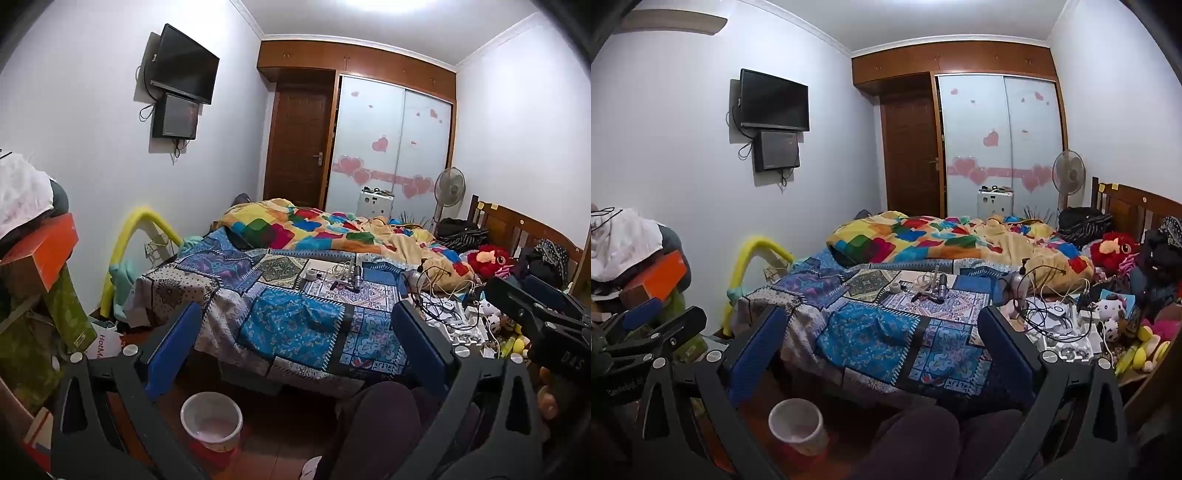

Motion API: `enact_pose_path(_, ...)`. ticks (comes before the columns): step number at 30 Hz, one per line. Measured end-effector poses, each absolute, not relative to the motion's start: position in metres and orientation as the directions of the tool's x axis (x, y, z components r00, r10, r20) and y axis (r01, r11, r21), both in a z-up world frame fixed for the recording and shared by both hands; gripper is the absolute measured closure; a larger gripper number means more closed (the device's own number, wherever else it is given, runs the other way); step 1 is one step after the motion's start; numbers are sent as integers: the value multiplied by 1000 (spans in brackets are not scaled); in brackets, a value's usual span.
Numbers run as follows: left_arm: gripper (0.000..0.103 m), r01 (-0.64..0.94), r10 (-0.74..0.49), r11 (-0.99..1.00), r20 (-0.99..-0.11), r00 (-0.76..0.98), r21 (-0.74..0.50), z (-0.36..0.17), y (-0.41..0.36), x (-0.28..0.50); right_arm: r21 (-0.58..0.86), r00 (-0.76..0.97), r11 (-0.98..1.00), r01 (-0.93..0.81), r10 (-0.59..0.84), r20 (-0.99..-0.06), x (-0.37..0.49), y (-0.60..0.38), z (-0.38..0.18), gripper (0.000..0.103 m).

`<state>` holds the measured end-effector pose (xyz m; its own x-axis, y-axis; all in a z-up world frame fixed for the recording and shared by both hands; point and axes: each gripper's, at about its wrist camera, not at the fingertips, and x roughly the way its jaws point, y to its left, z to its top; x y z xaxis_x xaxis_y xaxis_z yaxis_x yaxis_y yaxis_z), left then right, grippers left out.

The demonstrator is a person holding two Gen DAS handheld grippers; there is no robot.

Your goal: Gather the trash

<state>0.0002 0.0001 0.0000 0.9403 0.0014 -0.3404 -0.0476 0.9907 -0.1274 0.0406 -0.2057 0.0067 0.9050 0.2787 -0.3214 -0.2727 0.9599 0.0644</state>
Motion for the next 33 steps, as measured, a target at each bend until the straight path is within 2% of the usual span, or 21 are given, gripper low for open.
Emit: enact_pose_path(33,0,-48,3,992,-350,937,-120,-3,-1,1,71,901,959,-275,282,-329,41,-202,4,0)
